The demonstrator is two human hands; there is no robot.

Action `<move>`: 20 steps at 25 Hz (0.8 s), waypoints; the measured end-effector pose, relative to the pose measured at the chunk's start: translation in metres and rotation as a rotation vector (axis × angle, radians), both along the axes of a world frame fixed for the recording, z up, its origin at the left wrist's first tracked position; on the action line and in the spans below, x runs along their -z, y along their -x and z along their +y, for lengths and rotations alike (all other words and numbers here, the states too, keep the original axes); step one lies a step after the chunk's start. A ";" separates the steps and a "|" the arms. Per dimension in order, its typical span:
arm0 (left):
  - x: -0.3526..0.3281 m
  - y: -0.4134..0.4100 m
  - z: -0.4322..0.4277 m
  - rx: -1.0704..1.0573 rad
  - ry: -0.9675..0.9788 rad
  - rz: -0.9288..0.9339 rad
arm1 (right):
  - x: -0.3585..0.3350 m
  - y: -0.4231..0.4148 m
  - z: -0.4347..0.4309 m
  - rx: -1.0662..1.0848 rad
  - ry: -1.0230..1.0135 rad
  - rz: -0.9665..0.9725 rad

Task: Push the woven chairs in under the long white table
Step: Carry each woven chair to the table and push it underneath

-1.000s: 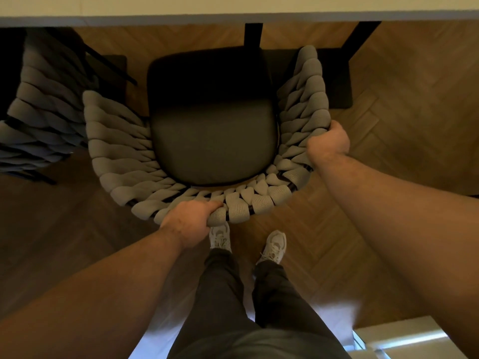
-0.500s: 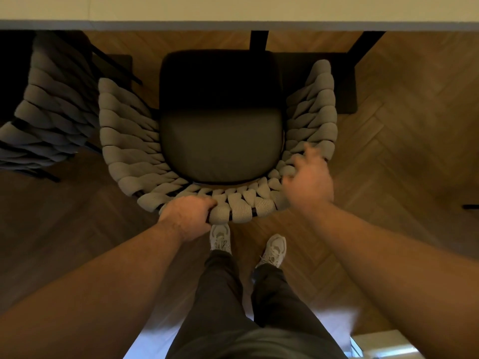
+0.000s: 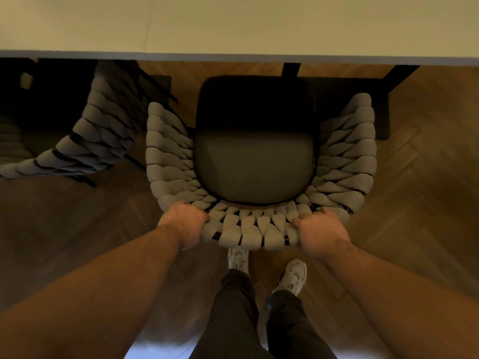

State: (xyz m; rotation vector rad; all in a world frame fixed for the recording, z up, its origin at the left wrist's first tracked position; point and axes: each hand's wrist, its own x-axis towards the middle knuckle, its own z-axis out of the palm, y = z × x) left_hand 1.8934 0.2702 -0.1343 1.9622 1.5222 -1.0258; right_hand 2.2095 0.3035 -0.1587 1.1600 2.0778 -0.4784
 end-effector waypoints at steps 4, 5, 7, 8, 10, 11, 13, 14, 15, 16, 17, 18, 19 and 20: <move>-0.003 0.007 0.019 0.009 -0.035 0.000 | -0.003 0.007 0.026 -0.026 -0.050 -0.001; -0.003 0.009 0.026 0.001 -0.037 0.003 | -0.004 0.010 0.035 -0.027 -0.056 -0.006; -0.004 0.013 0.038 0.006 -0.039 0.020 | -0.005 0.014 0.047 -0.027 -0.074 -0.016; -0.003 0.014 0.044 0.017 -0.039 0.029 | -0.004 0.016 0.052 -0.025 -0.086 -0.015; -0.002 0.015 0.054 0.023 -0.035 0.033 | -0.003 0.016 0.058 -0.022 -0.097 -0.015; -0.001 0.015 0.058 0.021 -0.037 0.035 | -0.003 0.016 0.062 -0.024 -0.101 -0.020; 0.003 0.013 0.067 0.024 -0.040 0.043 | -0.002 0.015 0.070 -0.016 -0.101 -0.029; 0.004 0.011 0.071 0.032 -0.044 0.048 | -0.001 0.013 0.073 -0.004 -0.099 -0.038; 0.006 0.008 0.075 0.044 -0.051 0.052 | 0.000 0.011 0.078 0.005 -0.097 -0.049; 0.007 0.005 0.081 0.056 -0.063 0.052 | 0.000 0.008 0.082 0.011 -0.099 -0.058; 0.008 0.002 0.087 0.068 -0.075 0.049 | 0.002 0.005 0.087 0.016 -0.102 -0.067; 0.008 -0.002 0.095 0.077 -0.087 0.046 | 0.003 0.002 0.093 0.024 -0.103 -0.076; 0.009 -0.005 0.102 0.087 -0.095 0.045 | 0.004 -0.001 0.098 0.032 -0.102 -0.086; 0.009 -0.008 0.108 0.096 -0.096 0.049 | 0.005 -0.004 0.103 0.035 -0.104 -0.094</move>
